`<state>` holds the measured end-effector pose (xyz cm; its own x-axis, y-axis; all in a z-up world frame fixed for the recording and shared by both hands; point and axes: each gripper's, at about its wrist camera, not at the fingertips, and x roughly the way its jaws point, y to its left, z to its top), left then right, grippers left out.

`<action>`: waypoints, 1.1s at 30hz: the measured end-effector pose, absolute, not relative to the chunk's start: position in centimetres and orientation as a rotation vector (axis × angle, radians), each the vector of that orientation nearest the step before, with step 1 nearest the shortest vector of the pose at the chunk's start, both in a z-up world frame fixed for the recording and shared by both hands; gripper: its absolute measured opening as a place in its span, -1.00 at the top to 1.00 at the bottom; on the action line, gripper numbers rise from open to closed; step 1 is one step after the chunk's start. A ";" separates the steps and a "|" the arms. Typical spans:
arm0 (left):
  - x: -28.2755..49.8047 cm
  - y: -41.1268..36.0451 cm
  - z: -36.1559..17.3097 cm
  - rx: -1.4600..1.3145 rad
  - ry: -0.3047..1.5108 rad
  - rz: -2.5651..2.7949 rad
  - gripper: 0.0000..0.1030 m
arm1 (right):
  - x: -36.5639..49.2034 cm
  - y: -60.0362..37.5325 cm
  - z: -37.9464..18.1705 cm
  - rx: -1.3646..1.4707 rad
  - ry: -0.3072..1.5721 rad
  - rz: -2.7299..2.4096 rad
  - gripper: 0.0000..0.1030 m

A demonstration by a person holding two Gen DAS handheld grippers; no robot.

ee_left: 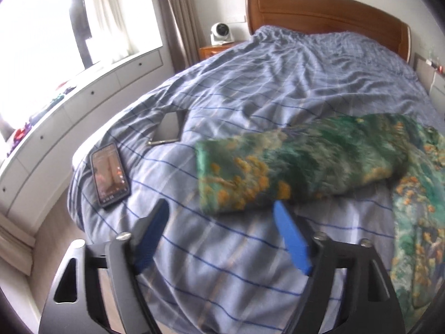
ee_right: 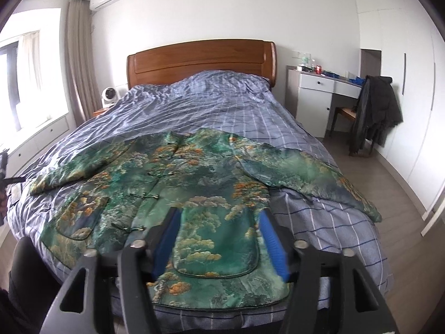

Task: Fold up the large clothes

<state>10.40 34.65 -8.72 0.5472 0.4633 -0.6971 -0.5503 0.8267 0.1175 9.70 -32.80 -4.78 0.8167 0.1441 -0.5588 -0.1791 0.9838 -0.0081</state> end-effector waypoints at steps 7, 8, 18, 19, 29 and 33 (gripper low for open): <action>9.3 27.4 -7.8 -0.209 0.742 0.469 -0.94 | 10.9 -34.1 -5.1 -0.051 0.618 0.102 -0.54; 9.3 26.5 -7.7 -0.220 0.740 0.452 -0.94 | 11.0 -34.2 -5.1 -0.050 0.622 0.095 -0.60; 10.5 15.8 -6.3 -0.136 0.761 0.284 -0.98 | 11.3 -34.6 -5.0 -0.056 0.643 0.041 -0.67; 10.5 15.1 -6.2 -0.121 0.762 0.273 -0.98 | 11.3 -34.5 -4.9 -0.057 0.638 0.040 -0.67; 10.3 11.7 -5.0 -0.115 0.736 0.163 -0.98 | 11.8 -34.0 -5.4 -0.017 0.681 0.054 -0.67; 10.3 10.9 -5.0 -0.067 0.734 0.183 -0.98 | 11.6 -34.8 -5.6 0.009 0.674 0.055 -0.67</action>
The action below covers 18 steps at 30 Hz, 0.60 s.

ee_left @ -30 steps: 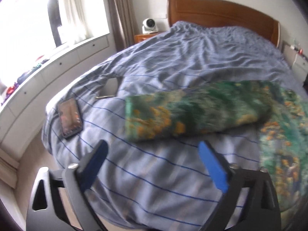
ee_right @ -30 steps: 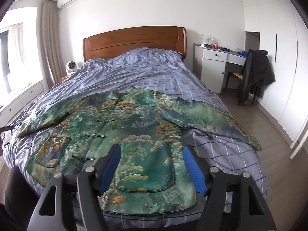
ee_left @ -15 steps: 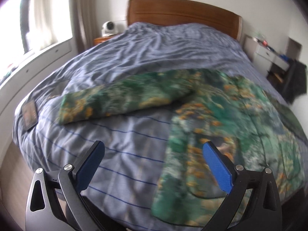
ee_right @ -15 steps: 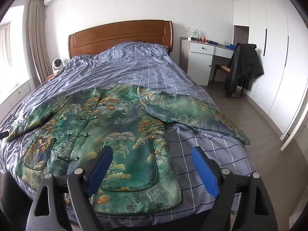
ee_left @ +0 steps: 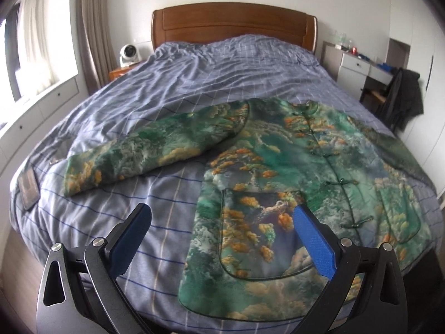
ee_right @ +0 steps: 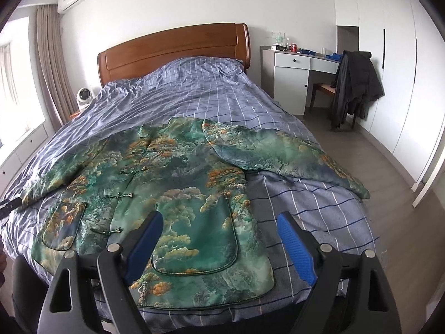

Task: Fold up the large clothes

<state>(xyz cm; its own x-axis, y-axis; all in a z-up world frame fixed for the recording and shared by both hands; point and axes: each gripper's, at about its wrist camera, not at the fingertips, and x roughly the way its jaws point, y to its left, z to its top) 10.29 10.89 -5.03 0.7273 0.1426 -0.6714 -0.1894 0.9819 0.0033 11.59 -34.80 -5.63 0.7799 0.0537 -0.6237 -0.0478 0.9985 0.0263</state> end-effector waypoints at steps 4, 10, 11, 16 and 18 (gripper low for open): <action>10.2 10.4 -4.9 -0.053 0.726 0.181 -0.98 | 11.3 -35.7 -5.7 0.007 0.666 0.021 -0.67; 10.2 9.7 -5.0 -0.032 0.727 0.178 -0.98 | 11.4 -36.1 -6.0 0.007 0.673 0.007 -0.67; 10.2 9.6 -5.1 -0.027 0.728 0.181 -0.98 | 11.4 -36.1 -6.0 0.008 0.676 0.007 -0.67; 10.1 9.7 -5.5 -0.036 0.743 0.186 -0.98 | 11.6 -36.0 -6.3 0.009 0.691 0.004 -0.67; 10.0 9.9 -5.5 -0.046 0.746 0.189 -0.98 | 11.6 -35.9 -6.4 0.007 0.691 0.006 -0.67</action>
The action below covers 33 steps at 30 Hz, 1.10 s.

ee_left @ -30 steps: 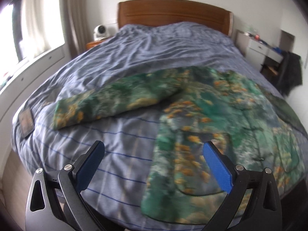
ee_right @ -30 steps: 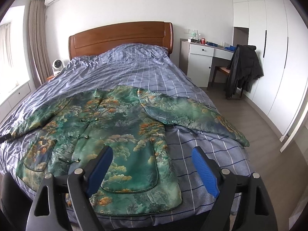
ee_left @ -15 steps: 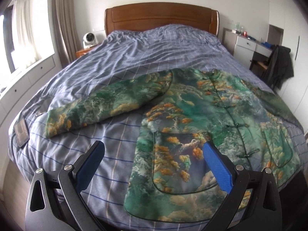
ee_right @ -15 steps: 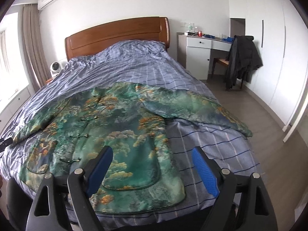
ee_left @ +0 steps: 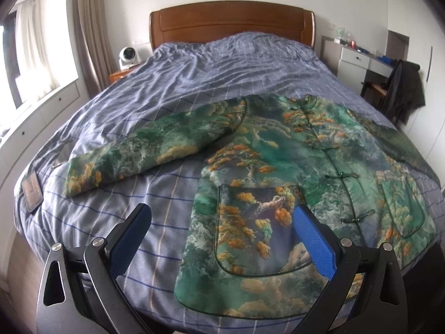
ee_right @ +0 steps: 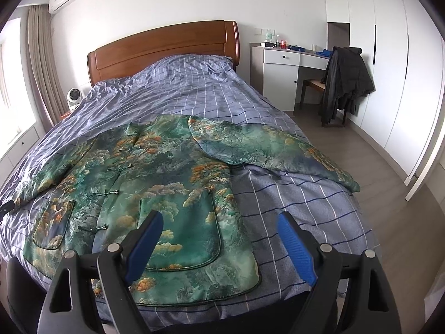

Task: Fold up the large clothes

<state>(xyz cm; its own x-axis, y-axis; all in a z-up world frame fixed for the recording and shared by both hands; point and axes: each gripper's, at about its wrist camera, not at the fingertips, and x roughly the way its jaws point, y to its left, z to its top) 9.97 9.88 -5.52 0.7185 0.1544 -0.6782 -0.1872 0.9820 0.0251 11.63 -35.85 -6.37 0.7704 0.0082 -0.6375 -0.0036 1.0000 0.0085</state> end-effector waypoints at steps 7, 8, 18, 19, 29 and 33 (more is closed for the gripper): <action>9.9 10.1 -5.5 -0.051 0.749 0.187 -0.98 | 11.6 -35.6 -6.4 -0.002 0.693 0.006 -0.67; 9.8 10.0 -5.6 -0.048 0.748 0.187 -0.98 | 11.6 -35.6 -6.4 -0.003 0.694 0.006 -0.67; 9.7 9.0 -5.4 0.001 0.738 0.189 -0.98 | 12.2 -36.7 -6.9 0.004 0.711 -0.011 -0.67; 9.6 9.0 -5.3 0.004 0.735 0.189 -0.98 | 12.5 -37.1 -7.0 0.002 0.715 -0.014 -0.67; 10.0 8.6 -5.8 0.020 0.762 0.201 -0.98 | 17.3 -52.7 -4.9 0.211 0.639 -0.222 -0.67; 10.3 7.5 -6.0 0.047 0.771 0.190 -0.98 | 20.3 -60.9 -8.5 0.583 0.701 -0.218 -0.67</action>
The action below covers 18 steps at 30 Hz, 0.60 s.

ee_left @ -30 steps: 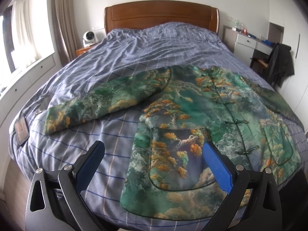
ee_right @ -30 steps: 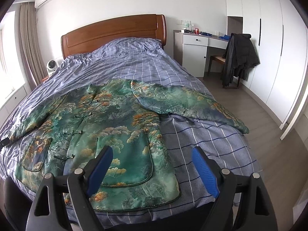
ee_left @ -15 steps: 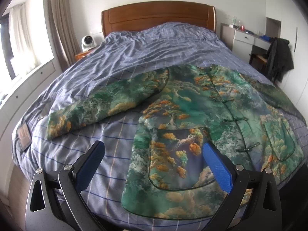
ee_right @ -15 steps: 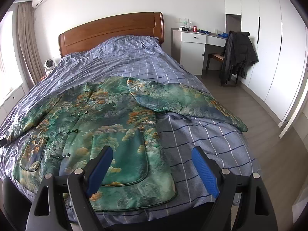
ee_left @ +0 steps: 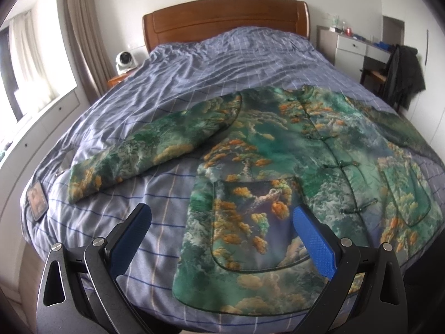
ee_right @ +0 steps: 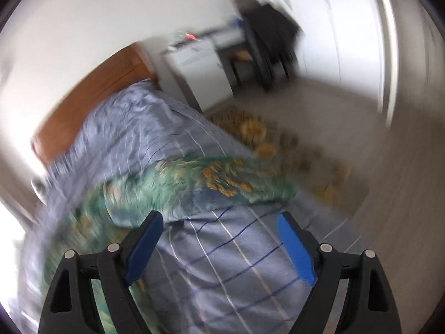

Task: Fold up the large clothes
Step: 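Grasp a sleeve cuff with the right tool and fold it across the front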

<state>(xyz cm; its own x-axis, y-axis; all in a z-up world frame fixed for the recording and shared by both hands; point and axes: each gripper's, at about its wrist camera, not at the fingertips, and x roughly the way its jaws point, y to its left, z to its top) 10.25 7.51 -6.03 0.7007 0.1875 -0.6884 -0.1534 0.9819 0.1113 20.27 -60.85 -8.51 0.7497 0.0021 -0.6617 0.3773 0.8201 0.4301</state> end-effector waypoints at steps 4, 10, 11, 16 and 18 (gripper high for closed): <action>10.6 6.6 -6.3 0.091 0.787 0.188 -0.98 | 23.0 -65.2 -14.6 0.926 0.738 -0.177 -0.67; 10.6 6.8 -6.3 0.094 0.796 0.206 -0.98 | 26.8 -67.5 -21.3 1.207 0.691 -0.239 -0.66; 10.6 7.0 -6.6 0.088 0.806 0.214 -0.98 | 27.6 -67.7 -21.6 1.202 0.674 -0.255 -0.60; 10.6 7.6 -7.3 0.057 0.837 0.234 -0.98 | 29.9 -67.8 -22.4 1.140 0.668 -0.333 0.57; 10.4 7.8 -7.4 0.047 0.834 0.235 -0.98 | 30.0 -67.1 -20.5 1.040 0.627 -0.348 0.67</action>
<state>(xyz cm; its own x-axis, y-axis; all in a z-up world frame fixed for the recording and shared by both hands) 10.41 7.80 -7.44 0.6475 0.2251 -0.7281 -0.1886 0.9730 0.1331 29.98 -67.10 -20.47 0.7751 0.0227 -0.6314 0.5475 0.4745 0.6892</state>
